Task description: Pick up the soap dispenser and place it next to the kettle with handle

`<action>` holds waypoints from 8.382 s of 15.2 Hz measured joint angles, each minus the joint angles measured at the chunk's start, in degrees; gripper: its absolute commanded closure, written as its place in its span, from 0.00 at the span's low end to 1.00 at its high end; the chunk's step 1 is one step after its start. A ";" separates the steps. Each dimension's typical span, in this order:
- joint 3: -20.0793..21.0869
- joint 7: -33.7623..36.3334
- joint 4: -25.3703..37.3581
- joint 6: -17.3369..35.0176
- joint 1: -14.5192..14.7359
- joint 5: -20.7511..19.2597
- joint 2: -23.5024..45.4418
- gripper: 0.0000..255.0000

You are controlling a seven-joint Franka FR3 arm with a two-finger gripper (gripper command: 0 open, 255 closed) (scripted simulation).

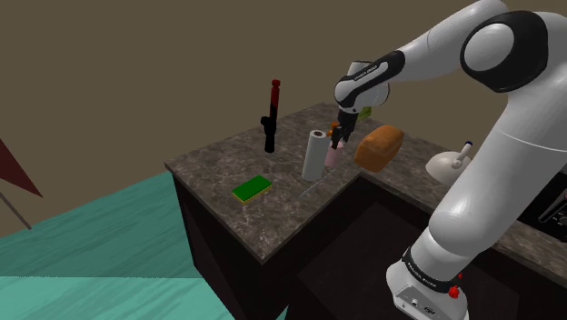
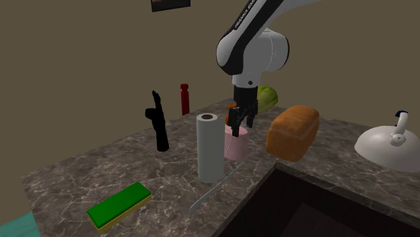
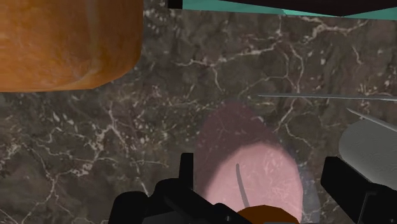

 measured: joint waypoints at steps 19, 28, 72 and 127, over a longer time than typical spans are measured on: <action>-0.01 0.05 0.37 -0.54 0.00 -0.09 -0.21 1.00; 0.04 1.14 3.12 -6.93 0.16 -1.47 -4.02 1.00; -0.23 0.55 27.39 -38.95 -0.39 -3.74 -12.08 1.00; -24.32 -25.10 -12.30 -27.28 -17.19 -28.36 -45.69 1.00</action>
